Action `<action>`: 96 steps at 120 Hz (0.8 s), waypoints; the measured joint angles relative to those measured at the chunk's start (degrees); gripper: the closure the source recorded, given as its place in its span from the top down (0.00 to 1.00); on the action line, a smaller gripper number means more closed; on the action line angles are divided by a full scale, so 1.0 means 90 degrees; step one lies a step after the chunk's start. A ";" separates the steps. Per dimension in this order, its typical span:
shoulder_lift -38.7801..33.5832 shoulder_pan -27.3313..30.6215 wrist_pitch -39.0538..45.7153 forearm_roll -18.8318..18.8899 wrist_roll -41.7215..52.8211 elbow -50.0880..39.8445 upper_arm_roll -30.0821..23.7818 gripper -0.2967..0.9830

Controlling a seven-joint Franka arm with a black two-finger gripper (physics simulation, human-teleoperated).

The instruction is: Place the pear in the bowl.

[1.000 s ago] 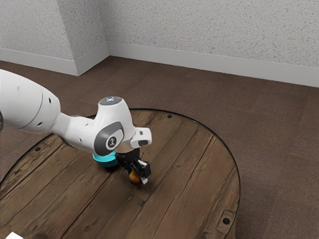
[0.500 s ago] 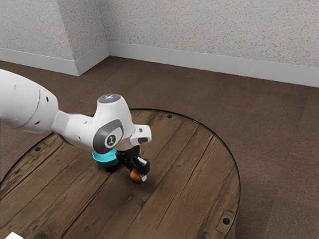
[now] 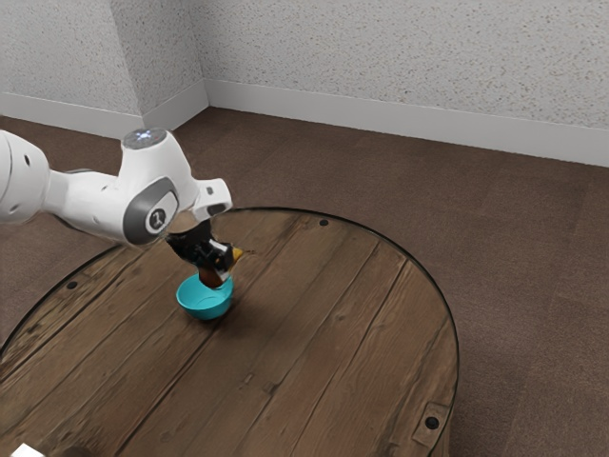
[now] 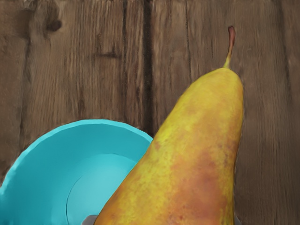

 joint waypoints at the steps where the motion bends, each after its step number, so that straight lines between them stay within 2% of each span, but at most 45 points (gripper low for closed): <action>1: 0.0005 0.0033 -0.0001 0.0007 0.0002 0.0016 0.0009 0.36; 15: 0.0259 0.0397 -0.0007 0.0054 0.0042 0.0365 0.0050 0.36; 28: 0.0417 0.0471 -0.0011 0.0053 0.0084 0.0469 0.0043 0.38; 44: 0.0437 0.0469 -0.0028 -0.0047 0.0215 0.0476 0.0035 0.54; 57: 0.0427 0.0438 -0.0041 -0.0106 0.0339 0.0472 0.0026 0.63; 80: 0.0319 0.0394 -0.0059 -0.0140 0.0509 0.0434 0.0012 0.71; 96: -0.0234 0.0244 -0.0211 -0.0160 0.0593 0.0467 0.0007 0.74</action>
